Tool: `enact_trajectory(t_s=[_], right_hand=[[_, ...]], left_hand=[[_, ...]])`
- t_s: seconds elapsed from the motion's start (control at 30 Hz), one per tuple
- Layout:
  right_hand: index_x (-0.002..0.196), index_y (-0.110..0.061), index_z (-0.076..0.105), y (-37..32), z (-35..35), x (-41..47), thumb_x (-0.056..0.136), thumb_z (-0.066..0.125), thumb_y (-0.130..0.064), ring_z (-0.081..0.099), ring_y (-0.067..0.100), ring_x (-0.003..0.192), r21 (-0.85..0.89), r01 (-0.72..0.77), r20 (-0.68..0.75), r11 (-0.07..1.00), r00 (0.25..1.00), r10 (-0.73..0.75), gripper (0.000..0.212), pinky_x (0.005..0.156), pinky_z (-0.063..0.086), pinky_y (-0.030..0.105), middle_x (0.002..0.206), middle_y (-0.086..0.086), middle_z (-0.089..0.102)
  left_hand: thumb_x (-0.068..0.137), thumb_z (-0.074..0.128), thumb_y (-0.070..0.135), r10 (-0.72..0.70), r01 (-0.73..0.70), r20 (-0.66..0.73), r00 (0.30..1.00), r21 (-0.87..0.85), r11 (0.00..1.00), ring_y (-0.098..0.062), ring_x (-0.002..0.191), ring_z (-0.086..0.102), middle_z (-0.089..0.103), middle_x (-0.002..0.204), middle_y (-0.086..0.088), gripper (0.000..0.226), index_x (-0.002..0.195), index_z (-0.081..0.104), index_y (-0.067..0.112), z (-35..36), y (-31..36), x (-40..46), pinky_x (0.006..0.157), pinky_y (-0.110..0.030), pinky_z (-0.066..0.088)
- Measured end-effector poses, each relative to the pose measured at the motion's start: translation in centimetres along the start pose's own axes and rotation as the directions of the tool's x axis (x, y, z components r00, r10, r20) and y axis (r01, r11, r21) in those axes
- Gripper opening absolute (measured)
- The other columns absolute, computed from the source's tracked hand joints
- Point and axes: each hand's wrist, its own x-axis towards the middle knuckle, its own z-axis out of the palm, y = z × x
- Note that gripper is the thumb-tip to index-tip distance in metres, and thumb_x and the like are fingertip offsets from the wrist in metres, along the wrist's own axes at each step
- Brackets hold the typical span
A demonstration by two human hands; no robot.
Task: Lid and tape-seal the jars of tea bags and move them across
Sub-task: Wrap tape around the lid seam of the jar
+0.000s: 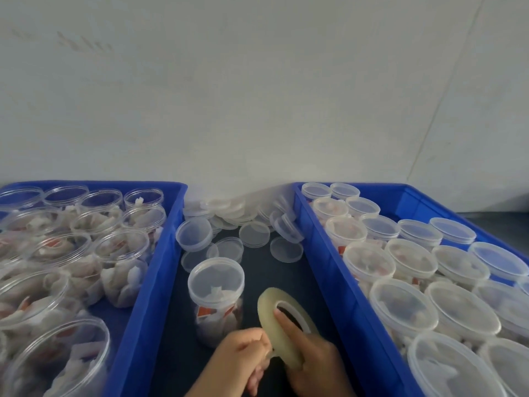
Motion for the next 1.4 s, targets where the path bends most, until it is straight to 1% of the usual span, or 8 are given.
enact_trajectory(t_s=[0.17, 0.37, 0.57, 0.7, 0.83, 0.97, 1.1, 1.4], right_hand=[[0.148, -0.045, 0.009, 0.4, -1.0, 3.6, 0.088, 0.055, -0.031, 0.059, 0.008, 0.099, -0.181, -0.256, -0.036, 0.950, 0.967, 0.253, 0.077, 0.086, 0.047, 0.024, 0.115, -0.004, 0.062], [0.137, -0.051, -0.022, -0.6, 0.2, 4.6, 0.077, 0.068, -0.043, 0.053, 0.002, 0.060, -0.170, -0.348, 0.224, 0.922, 0.898, 0.380, 0.109, 0.049, 0.036, 0.016, 0.070, -0.007, 0.057], [0.145, -0.039, 0.013, 0.4, -0.9, 4.2, 0.083, 0.066, -0.019, 0.054, 0.001, 0.097, -0.067, -0.333, 0.340, 0.941, 0.878, 0.335, 0.084, 0.080, 0.047, 0.019, 0.124, -0.007, 0.054], [0.116, -0.040, 0.048, 0.6, -1.2, 3.3, 0.078, 0.064, -0.057, 0.050, 0.001, 0.099, -0.191, -0.276, 0.111, 0.942, 0.947, 0.300, 0.045, 0.084, 0.046, 0.021, 0.108, -0.014, 0.056], [0.109, -0.043, 0.048, 0.8, -0.9, 3.4, 0.068, 0.053, -0.077, 0.034, 0.005, 0.097, -0.377, -0.241, 0.263, 0.894, 0.898, 0.353, 0.054, 0.088, 0.027, 0.025, 0.100, -0.017, 0.047], [0.095, -0.043, 0.045, 0.4, -1.4, 3.5, 0.079, 0.031, -0.070, 0.039, 0.002, 0.088, -0.267, -0.273, 0.173, 0.924, 0.930, 0.325, 0.034, 0.090, 0.024, 0.029, 0.091, -0.017, 0.047], [0.079, -0.037, 0.049, -0.8, -1.8, 4.0, 0.074, 0.007, -0.075, 0.047, -0.002, 0.081, -0.237, -0.233, -0.050, 0.943, 0.972, 0.228, 0.057, 0.085, 0.022, 0.029, 0.078, -0.016, 0.052], [0.085, -0.030, 0.048, -1.5, -1.7, 5.9, 0.075, 0.005, -0.074, 0.052, 0.012, 0.088, -0.377, -0.221, -0.204, 0.900, 0.967, 0.152, 0.062, 0.085, 0.020, 0.033, 0.075, -0.016, 0.047]], left_hand=[[0.081, 0.040, 0.002, -0.085, 0.081, 0.169, 0.982, 0.033, 0.996, -0.009, 0.038, 0.041, 0.042, 0.042, 0.001, 0.035, 0.049, 0.048, 0.014, 0.7, 0.5, -0.2, 0.048, -0.021, 0.038], [0.097, 0.040, 0.003, 0.006, -0.006, -0.311, 0.950, 0.003, 1.000, -0.017, 0.047, 0.041, 0.043, 0.052, -0.009, 0.034, 0.064, 0.048, 0.003, -2.1, -2.7, 0.6, 0.052, -0.029, 0.039], [0.080, 0.066, 0.039, 0.121, -0.034, -0.376, 0.919, 0.232, 0.972, 0.000, 0.054, 0.048, 0.051, 0.056, 0.012, 0.029, 0.067, 0.049, 0.019, -2.3, -3.2, -0.7, 0.059, -0.021, 0.043], [0.082, 0.067, 0.038, 0.201, -0.047, -0.491, 0.848, 0.307, 0.951, 0.007, 0.061, 0.054, 0.059, 0.063, 0.014, 0.021, 0.070, 0.056, 0.026, -2.9, -3.3, -1.3, 0.056, -0.012, 0.041], [0.086, 0.063, 0.035, 0.318, -0.059, -0.479, 0.818, 0.479, 0.876, 0.006, 0.070, 0.056, 0.060, 0.070, 0.016, 0.017, 0.072, 0.055, 0.033, -2.8, -3.2, -1.6, 0.059, -0.013, 0.044], [0.081, 0.064, 0.020, 0.588, -0.033, -0.531, 0.611, 0.724, 0.689, 0.000, 0.055, 0.050, 0.054, 0.066, 0.016, 0.018, 0.069, 0.053, 0.027, -3.0, -3.6, -1.6, 0.051, -0.010, 0.040], [0.077, 0.067, 0.007, 0.685, -0.030, -0.625, 0.373, 0.730, 0.682, -0.001, 0.059, 0.046, 0.057, 0.072, 0.011, 0.010, 0.072, 0.060, 0.012, -2.5, -4.4, -0.9, 0.060, 0.002, 0.035], [0.080, 0.068, -0.003, 0.627, 0.022, -0.713, 0.313, 0.666, 0.746, -0.012, 0.059, 0.050, 0.059, 0.074, 0.003, 0.012, 0.074, 0.061, 0.006, -3.1, -5.4, 0.3, 0.049, -0.010, 0.029]])
